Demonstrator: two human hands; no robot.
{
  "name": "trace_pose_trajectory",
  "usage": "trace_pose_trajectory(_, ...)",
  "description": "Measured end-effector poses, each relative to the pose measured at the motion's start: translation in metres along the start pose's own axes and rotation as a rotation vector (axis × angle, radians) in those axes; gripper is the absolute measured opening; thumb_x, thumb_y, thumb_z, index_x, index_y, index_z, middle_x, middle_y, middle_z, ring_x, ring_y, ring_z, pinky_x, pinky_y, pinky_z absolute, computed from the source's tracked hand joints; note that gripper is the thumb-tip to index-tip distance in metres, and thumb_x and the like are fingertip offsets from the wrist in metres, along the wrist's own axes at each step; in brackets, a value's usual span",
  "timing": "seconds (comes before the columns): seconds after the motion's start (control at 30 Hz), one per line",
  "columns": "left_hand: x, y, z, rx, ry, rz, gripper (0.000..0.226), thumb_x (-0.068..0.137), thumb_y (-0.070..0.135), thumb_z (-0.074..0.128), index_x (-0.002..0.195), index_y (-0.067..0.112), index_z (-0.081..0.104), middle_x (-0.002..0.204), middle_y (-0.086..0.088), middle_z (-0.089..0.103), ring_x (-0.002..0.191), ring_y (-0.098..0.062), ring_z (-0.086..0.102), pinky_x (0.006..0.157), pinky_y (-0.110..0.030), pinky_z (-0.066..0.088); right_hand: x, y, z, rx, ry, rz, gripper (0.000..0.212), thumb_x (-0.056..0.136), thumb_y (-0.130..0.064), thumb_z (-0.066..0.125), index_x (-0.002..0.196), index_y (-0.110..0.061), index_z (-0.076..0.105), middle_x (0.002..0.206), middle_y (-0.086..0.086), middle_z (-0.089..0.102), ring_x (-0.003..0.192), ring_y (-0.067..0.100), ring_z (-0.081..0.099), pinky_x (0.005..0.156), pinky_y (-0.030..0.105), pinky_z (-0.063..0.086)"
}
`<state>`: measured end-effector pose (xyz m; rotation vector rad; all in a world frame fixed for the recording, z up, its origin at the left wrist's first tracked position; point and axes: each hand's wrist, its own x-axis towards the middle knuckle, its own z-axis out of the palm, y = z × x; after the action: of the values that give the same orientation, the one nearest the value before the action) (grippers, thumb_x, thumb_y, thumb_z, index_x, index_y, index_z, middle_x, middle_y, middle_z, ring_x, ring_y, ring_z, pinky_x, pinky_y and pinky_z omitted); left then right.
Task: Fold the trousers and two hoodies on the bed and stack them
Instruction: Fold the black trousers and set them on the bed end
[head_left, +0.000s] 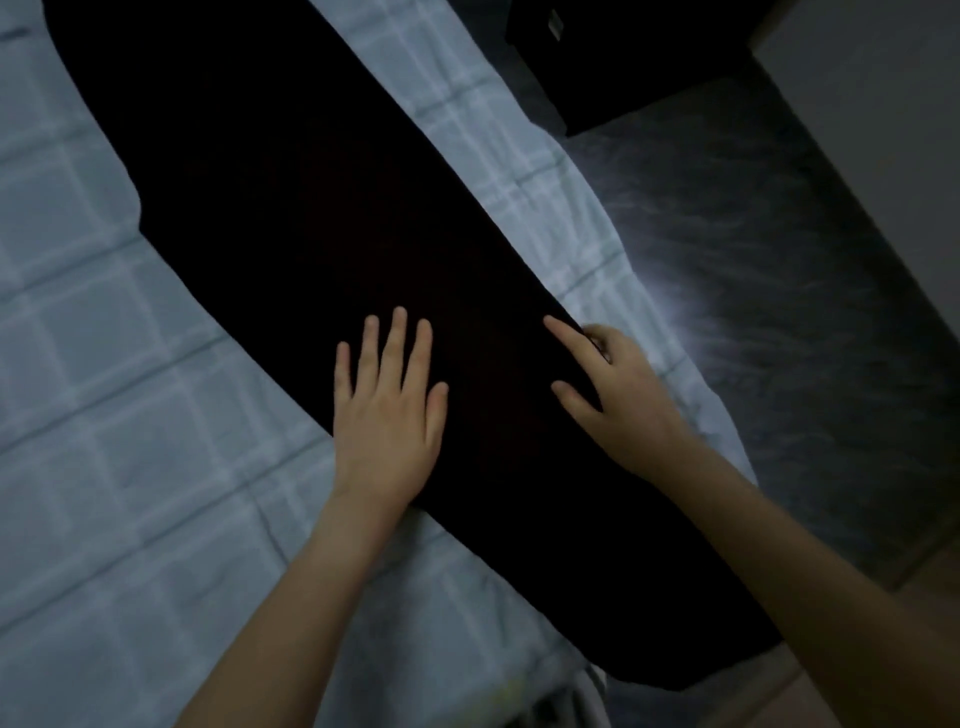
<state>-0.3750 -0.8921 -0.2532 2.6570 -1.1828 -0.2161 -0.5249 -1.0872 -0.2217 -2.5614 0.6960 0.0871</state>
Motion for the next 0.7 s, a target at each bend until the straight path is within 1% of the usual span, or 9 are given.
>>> trace_pose_trajectory(0.1,-0.044,0.029,0.011,-0.032,-0.006,-0.08,0.059,0.101,0.041,0.028,0.153,0.012,0.03,0.16,-0.011,0.026,0.15,-0.032,0.017,0.121,-0.052,0.009,-0.04,0.02,-0.007,-0.015,-0.026,-0.008,0.061,0.097,-0.033,0.056,0.153,-0.03,0.035,0.121,0.006,0.052,0.108,0.02,0.05,0.095,0.03,0.043)
trace_pose_trajectory(0.23,-0.089,0.076,0.018,-0.139,0.018,-0.214,0.059,0.1,0.039,0.032,0.153,0.013,0.032,0.161,-0.017,0.022,0.15,-0.034,0.013,0.121,-0.051,0.008,-0.075,0.043,-0.014,0.015,-0.06,-0.009,0.062,0.095,-0.041,0.054,0.152,-0.042,0.03,0.115,0.002,0.052,0.1,0.017,0.051,0.09,0.03,0.046)
trace_pose_trajectory(0.33,-0.122,0.119,0.022,-0.376,0.13,-0.396,0.056,0.101,0.031,0.042,0.154,0.017,0.027,0.162,-0.022,0.009,0.15,-0.036,0.007,0.121,-0.048,0.013,-0.095,0.059,-0.021,0.05,-0.112,-0.022,0.067,0.094,-0.046,0.054,0.151,-0.053,0.02,0.102,0.0,0.054,0.084,0.011,0.054,0.073,0.023,0.046)
trace_pose_trajectory(0.4,-0.138,0.147,0.021,-0.61,0.224,-0.565,0.063,0.099,0.024,0.051,0.155,0.021,0.021,0.162,-0.019,0.008,0.15,-0.033,0.01,0.121,-0.047,0.018,-0.105,0.067,-0.025,0.079,-0.143,-0.018,0.069,0.093,-0.049,0.054,0.149,-0.059,0.015,0.088,-0.001,0.055,0.072,0.008,0.054,0.061,0.02,0.042)
trace_pose_trajectory(0.5,-0.152,0.174,0.014,-0.937,0.36,-0.779,0.071,0.093,0.022,0.061,0.15,0.037,0.021,0.154,-0.002,0.035,0.14,-0.017,0.038,0.112,-0.043,0.039,-0.112,0.077,-0.033,0.143,-0.189,-0.034,0.072,0.092,-0.047,0.059,0.147,-0.062,0.015,0.089,-0.002,0.065,0.074,0.007,0.062,0.063,0.025,0.052)
trace_pose_trajectory(0.57,-0.157,0.181,0.008,-1.07,0.382,-0.846,0.072,0.089,0.022,0.067,0.143,0.048,0.026,0.138,0.005,0.054,0.121,-0.008,0.056,0.099,-0.034,0.052,-0.112,0.082,-0.041,0.219,-0.221,-0.042,0.073,0.091,-0.043,0.062,0.144,-0.065,0.018,0.1,-0.019,0.067,0.082,-0.001,0.065,0.065,0.021,0.053)
trace_pose_trajectory(0.63,-0.159,0.181,0.004,-1.174,0.342,-0.874,0.071,0.086,0.019,0.071,0.137,0.052,0.033,0.126,0.004,0.063,0.109,-0.007,0.064,0.088,-0.027,0.056,-0.114,0.085,-0.048,0.333,-0.267,-0.038,0.073,0.09,-0.036,0.066,0.142,-0.066,0.024,0.098,-0.034,0.063,0.082,-0.011,0.063,0.062,0.014,0.051)
trace_pose_trajectory(0.67,-0.16,0.179,0.003,-1.264,0.322,-0.884,0.071,0.085,0.017,0.073,0.134,0.052,0.036,0.123,0.0,0.065,0.106,-0.01,0.066,0.083,-0.026,0.058,-0.116,0.087,-0.051,0.405,-0.293,-0.033,0.073,0.091,-0.032,0.068,0.141,-0.066,0.027,0.097,-0.033,0.064,0.078,-0.008,0.065,0.061,0.016,0.054)
trace_pose_trajectory(0.7,-0.16,0.177,0.001,-1.367,0.299,-0.876,0.071,0.085,0.014,0.074,0.132,0.053,0.037,0.122,-0.004,0.065,0.104,-0.014,0.068,0.079,-0.026,0.059,-0.118,0.088,-0.054,0.484,-0.318,-0.02,0.073,0.091,-0.027,0.069,0.14,-0.065,0.03,0.098,-0.024,0.068,0.075,0.002,0.07,0.062,0.021,0.058)
